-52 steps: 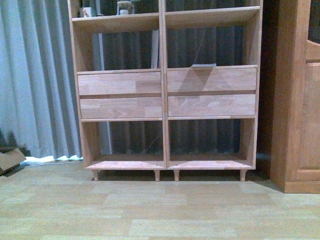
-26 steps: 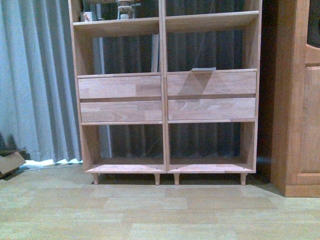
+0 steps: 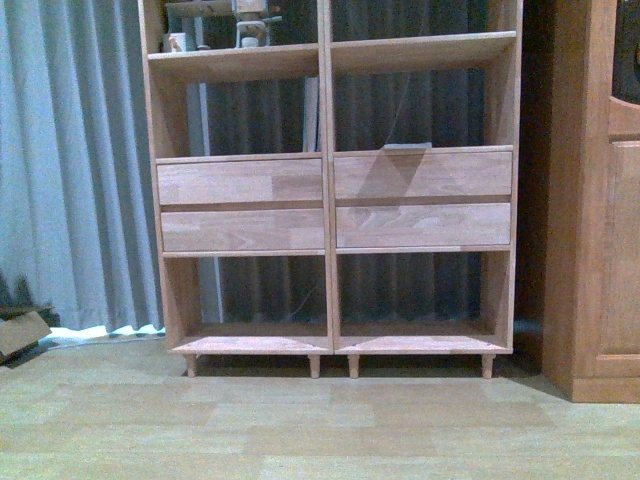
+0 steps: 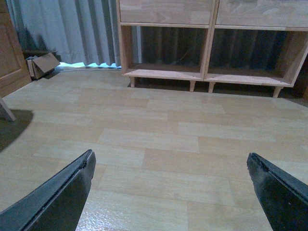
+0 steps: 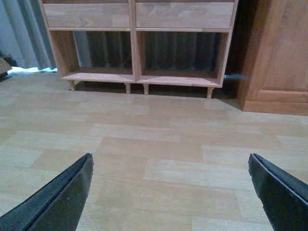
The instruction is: Organize books on shelf
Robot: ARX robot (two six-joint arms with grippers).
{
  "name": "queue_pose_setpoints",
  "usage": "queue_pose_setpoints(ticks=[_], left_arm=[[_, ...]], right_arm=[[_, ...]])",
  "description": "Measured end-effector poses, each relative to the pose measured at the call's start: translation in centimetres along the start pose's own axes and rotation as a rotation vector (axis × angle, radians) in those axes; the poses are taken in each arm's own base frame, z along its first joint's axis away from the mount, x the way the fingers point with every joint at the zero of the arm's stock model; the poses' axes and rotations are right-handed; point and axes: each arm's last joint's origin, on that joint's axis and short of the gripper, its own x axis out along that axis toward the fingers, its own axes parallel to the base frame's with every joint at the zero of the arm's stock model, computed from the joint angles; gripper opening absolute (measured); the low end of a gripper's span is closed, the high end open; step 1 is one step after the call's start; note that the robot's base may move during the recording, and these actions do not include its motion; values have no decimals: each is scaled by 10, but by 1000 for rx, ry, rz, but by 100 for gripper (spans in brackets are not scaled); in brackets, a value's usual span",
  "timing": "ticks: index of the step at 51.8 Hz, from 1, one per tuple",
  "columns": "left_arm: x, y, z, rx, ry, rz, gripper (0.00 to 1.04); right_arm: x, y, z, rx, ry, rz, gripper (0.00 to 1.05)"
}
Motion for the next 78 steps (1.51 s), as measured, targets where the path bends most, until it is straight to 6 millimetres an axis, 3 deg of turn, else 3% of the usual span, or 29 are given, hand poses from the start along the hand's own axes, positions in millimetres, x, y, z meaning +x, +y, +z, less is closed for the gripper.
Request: queue_pose_setpoints(ticks=[78], left_arm=[[0, 0, 0, 0, 0, 0, 97]], right_arm=[[0, 0, 0, 0, 0, 0, 98]])
